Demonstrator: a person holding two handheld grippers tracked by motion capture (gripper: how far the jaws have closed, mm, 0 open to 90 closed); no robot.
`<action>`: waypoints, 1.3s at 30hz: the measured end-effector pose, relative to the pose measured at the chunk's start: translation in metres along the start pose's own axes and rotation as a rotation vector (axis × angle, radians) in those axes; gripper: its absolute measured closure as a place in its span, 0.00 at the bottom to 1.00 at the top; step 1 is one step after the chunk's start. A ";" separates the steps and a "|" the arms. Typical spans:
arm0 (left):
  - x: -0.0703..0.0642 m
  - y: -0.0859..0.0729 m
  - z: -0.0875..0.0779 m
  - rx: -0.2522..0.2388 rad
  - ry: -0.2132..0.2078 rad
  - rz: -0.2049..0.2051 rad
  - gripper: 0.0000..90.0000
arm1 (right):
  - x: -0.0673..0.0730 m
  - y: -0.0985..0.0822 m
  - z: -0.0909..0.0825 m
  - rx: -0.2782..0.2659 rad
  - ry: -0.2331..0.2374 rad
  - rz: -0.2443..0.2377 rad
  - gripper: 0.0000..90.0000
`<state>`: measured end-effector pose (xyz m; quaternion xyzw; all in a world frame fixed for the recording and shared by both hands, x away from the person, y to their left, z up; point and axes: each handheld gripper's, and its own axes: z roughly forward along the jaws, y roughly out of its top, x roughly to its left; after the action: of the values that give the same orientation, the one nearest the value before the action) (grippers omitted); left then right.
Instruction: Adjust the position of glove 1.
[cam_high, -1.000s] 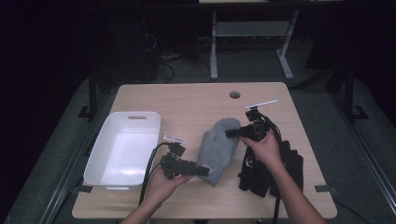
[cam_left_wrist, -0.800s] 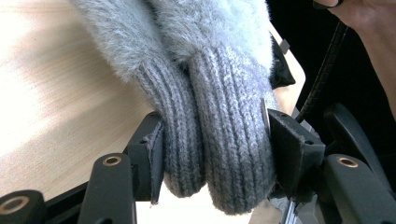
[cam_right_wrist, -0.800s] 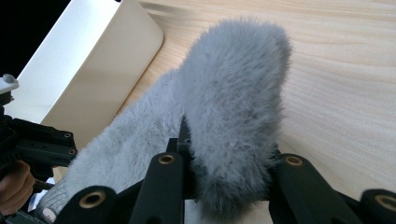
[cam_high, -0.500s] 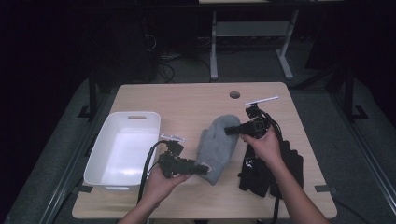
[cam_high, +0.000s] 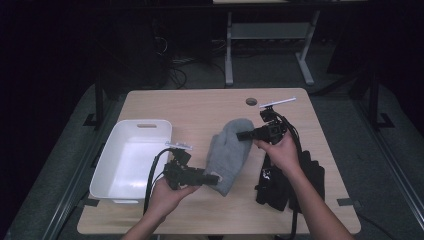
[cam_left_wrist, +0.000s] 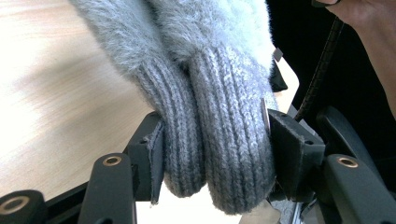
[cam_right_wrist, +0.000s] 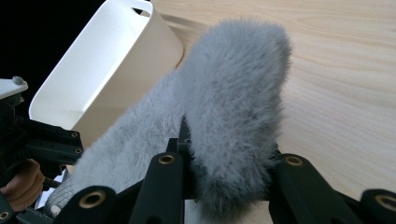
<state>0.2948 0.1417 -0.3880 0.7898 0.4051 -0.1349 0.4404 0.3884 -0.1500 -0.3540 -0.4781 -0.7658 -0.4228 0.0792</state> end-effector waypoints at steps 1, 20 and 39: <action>0.000 0.000 -0.001 0.003 0.001 0.005 0.48 | 0.001 0.001 0.000 0.000 0.001 0.003 0.80; -0.001 0.000 -0.029 -0.031 0.019 0.008 0.48 | 0.023 0.021 0.006 0.007 0.030 -0.026 0.80; 0.003 -0.003 -0.056 -0.075 0.041 0.012 0.47 | 0.044 0.041 0.017 0.017 0.057 -0.051 0.80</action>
<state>0.2867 0.1890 -0.3594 0.7778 0.4142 -0.1007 0.4619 0.4023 -0.1006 -0.3180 -0.4452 -0.7788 -0.4317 0.0944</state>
